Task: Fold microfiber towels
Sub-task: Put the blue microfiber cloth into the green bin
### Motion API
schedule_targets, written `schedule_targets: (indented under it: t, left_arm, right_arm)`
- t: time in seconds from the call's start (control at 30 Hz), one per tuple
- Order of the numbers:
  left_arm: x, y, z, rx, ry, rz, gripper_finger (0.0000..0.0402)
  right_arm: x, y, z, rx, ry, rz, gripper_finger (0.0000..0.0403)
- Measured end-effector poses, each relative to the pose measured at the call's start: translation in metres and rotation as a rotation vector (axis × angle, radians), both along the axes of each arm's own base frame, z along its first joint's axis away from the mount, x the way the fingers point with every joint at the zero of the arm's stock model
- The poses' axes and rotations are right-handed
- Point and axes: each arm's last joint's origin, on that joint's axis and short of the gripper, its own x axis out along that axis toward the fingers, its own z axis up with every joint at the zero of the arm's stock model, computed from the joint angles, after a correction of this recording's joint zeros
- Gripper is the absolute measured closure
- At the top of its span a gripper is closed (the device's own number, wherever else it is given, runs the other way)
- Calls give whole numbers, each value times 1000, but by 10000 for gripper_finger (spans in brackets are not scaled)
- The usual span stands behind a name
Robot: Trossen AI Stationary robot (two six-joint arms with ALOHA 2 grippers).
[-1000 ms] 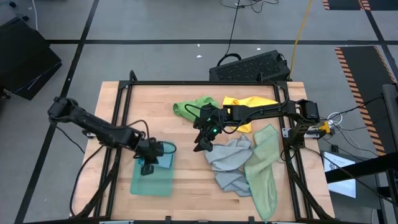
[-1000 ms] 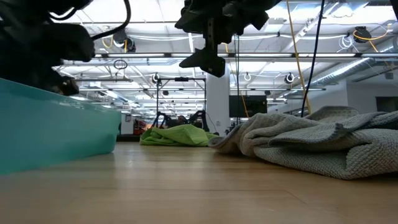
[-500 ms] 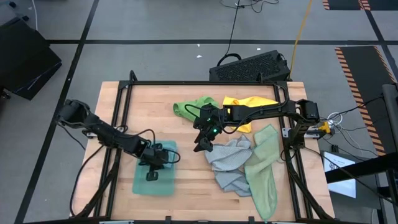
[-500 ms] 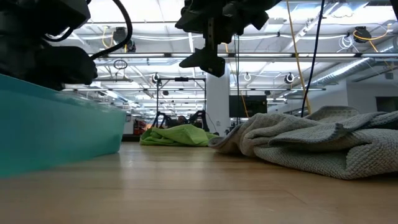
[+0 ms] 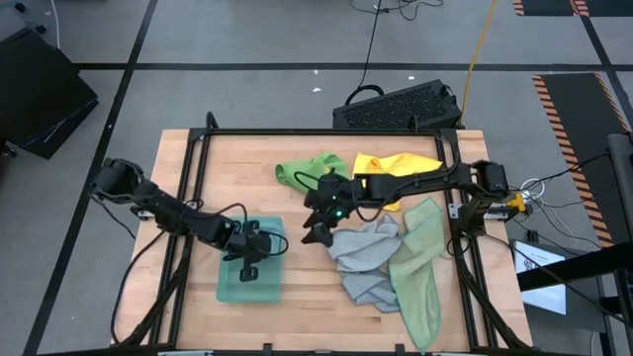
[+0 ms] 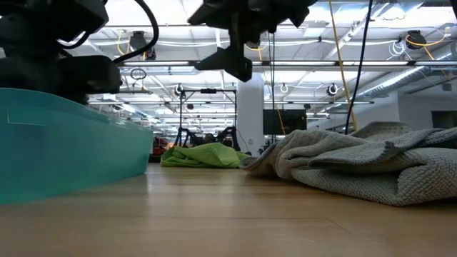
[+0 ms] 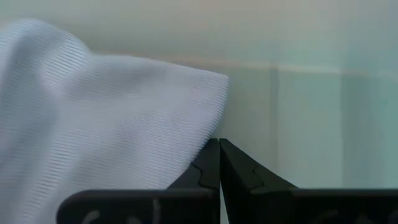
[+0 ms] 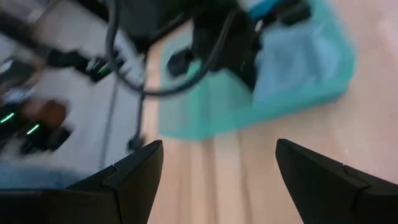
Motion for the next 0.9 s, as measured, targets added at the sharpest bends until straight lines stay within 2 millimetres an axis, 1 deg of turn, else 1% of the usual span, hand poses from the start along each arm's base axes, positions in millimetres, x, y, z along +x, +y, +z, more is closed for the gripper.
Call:
schedule_targets:
  t: [0.1,0.2,0.27,0.33,0.47,0.57,0.63,0.67,0.77,0.9]
  left_arm:
    - [3,1,5,-29,-12,35,392]
    - [10,-4,16,-81,-44,20,395]
    - [10,-8,19,-97,-40,17,399]
    - [11,-12,22,-109,-46,14,396]
    - [8,-16,21,-138,-22,57,397]
    - [5,-17,20,-139,10,81,398]
    - [2,-17,18,-108,21,98,395]
    - [2,-15,17,-92,21,108,393]
    - [3,-10,16,-67,17,123,396]
    - [3,-8,15,-64,20,95,397]
  right_arm:
    - [8,11,-4,-47,-34,-90,101]
    - [17,13,-15,-36,-57,-118,110]
    - [24,1,-24,-13,-50,-191,121]
    - [29,-19,-33,3,-42,-278,135]
    - [37,-60,-47,5,-85,-372,168]
    - [41,-78,-54,19,-129,-417,199]
    - [45,-86,-64,40,-143,-441,222]
    - [47,-89,-73,57,-135,-443,234]
    - [54,-91,-91,122,-138,-418,271]
    - [62,-88,-99,170,-136,-419,316]
